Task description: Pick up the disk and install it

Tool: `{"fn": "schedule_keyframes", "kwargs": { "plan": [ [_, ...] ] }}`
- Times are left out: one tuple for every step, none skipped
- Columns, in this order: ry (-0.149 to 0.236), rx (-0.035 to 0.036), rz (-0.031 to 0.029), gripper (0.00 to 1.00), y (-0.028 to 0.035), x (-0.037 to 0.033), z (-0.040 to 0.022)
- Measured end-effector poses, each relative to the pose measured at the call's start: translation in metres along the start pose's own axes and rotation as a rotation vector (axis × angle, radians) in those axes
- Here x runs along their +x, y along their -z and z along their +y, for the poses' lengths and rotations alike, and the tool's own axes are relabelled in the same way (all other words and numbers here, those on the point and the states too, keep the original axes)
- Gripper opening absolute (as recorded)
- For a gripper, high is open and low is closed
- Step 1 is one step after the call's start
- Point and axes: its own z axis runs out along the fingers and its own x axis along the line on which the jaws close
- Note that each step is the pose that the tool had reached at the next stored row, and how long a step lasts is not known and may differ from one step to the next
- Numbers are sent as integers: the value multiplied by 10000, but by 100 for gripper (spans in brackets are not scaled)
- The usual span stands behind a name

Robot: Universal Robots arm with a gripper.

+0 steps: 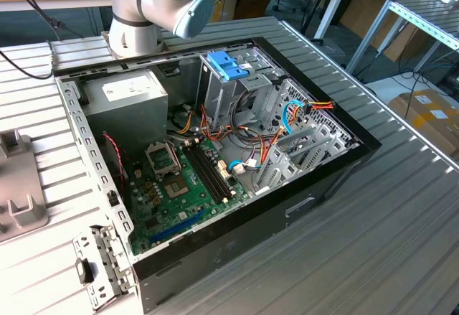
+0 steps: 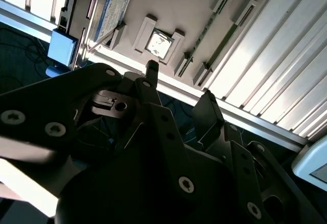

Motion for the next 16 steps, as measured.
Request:
{"fn": "schedule_keyframes", "kwargs": {
  "plan": [
    [0, 0, 0, 55, -129, -5, -5],
    [0, 0, 0, 55, -233, -2, -10],
    [0, 0, 0, 55, -233, -2, -10],
    [0, 0, 0, 55, -234, -2, -10],
    [0, -1, 0, 55, -238, -2, -10],
    [0, 0, 0, 55, -243, -2, -10],
    [0, 0, 0, 55, -247, -2, -10],
    [0, -1, 0, 55, -248, -2, -10],
    [0, 0, 0, 55, -280, -1, -12],
    [0, 0, 0, 55, -312, 0, -13],
    [0, 0, 0, 55, -313, 0, -13],
    [0, 0, 0, 55, -314, 0, -13],
    [0, -1, 0, 55, -314, 0, -13],
    [0, -1, 1, 55, -315, 0, -13],
    [-1, 0, 0, 55, -318, -1, -13],
    [0, 1, 0, 55, -321, -2, -13]
  ]
}}
